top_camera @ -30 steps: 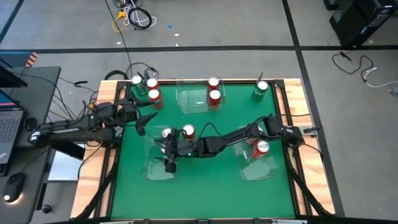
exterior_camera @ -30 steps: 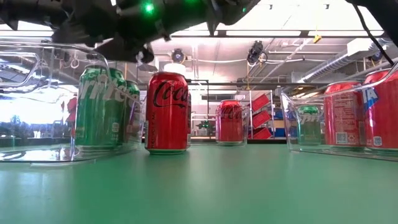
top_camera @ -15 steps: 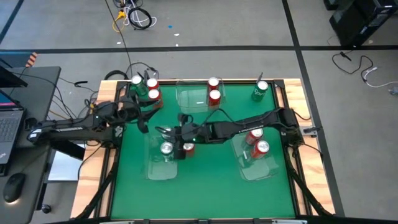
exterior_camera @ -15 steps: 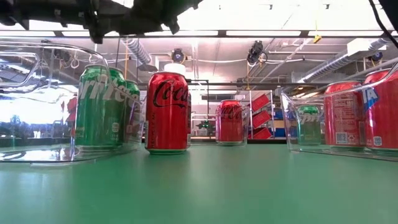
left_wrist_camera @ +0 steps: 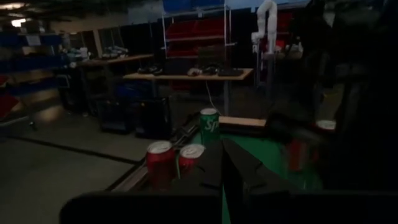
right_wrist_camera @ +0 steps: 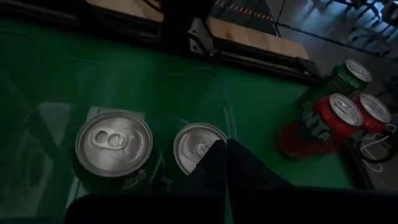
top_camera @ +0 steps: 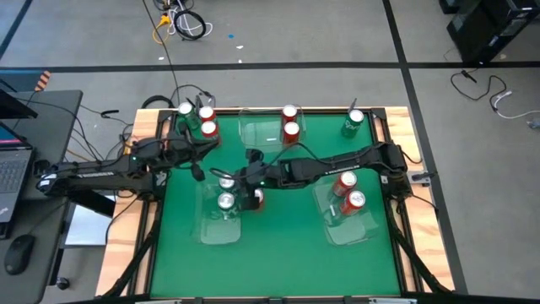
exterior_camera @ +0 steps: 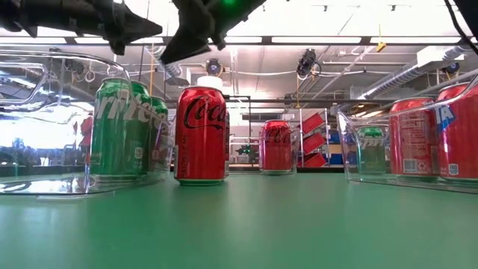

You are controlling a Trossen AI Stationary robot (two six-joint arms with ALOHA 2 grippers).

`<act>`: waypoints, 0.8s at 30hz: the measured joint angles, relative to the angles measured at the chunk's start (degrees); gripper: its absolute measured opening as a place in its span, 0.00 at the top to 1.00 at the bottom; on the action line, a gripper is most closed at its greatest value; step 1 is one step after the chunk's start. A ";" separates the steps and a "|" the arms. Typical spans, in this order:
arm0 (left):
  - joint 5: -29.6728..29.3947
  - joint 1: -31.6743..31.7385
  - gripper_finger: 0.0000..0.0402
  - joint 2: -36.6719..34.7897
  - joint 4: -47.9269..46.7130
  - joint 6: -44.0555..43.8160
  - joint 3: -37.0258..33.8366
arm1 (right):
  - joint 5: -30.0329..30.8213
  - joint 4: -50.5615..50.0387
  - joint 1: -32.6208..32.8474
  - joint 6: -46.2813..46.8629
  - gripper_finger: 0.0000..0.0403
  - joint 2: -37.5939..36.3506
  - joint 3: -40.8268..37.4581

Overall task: Sort soda cans
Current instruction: Put the green soda can into the middle left transparent bin

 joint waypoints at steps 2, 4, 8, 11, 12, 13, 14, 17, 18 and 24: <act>-0.08 0.00 0.99 0.00 -1.12 -0.15 0.00 | 1.05 -0.45 -0.44 0.00 1.00 -2.02 -2.32; -0.09 0.00 0.99 0.00 -1.80 -0.20 0.00 | 1.64 -0.45 -1.37 0.79 1.00 -5.06 -6.03; -0.10 0.00 0.99 0.00 -1.95 -0.21 0.00 | 3.14 0.67 -3.43 4.35 1.00 -13.69 -15.91; -0.10 0.00 0.99 0.00 -1.99 -0.22 0.00 | 6.05 0.59 -5.07 7.48 1.00 -21.13 -24.12; -0.08 0.00 0.99 0.00 -2.11 -0.23 0.00 | 7.31 0.17 -5.68 8.63 1.00 -23.75 -26.74; -0.08 0.00 0.99 0.00 -2.26 -0.23 0.00 | 8.73 -0.21 -6.39 9.89 1.00 -26.49 -29.18; -0.08 0.00 0.99 0.00 -2.58 -0.23 0.00 | 10.34 -1.09 -7.20 11.54 1.00 -29.09 -31.28; -0.08 0.00 0.99 0.00 -3.27 -0.66 0.00 | 14.71 -6.77 -10.17 17.83 1.00 -36.80 -36.01; -0.08 0.00 0.99 0.00 -3.28 -0.99 0.00 | 15.64 -9.20 -11.37 20.39 1.00 -39.04 -37.15; -0.08 0.00 0.99 0.00 -3.44 -2.12 0.00 | 19.72 -20.58 -20.92 28.00 0.97 -48.44 -42.05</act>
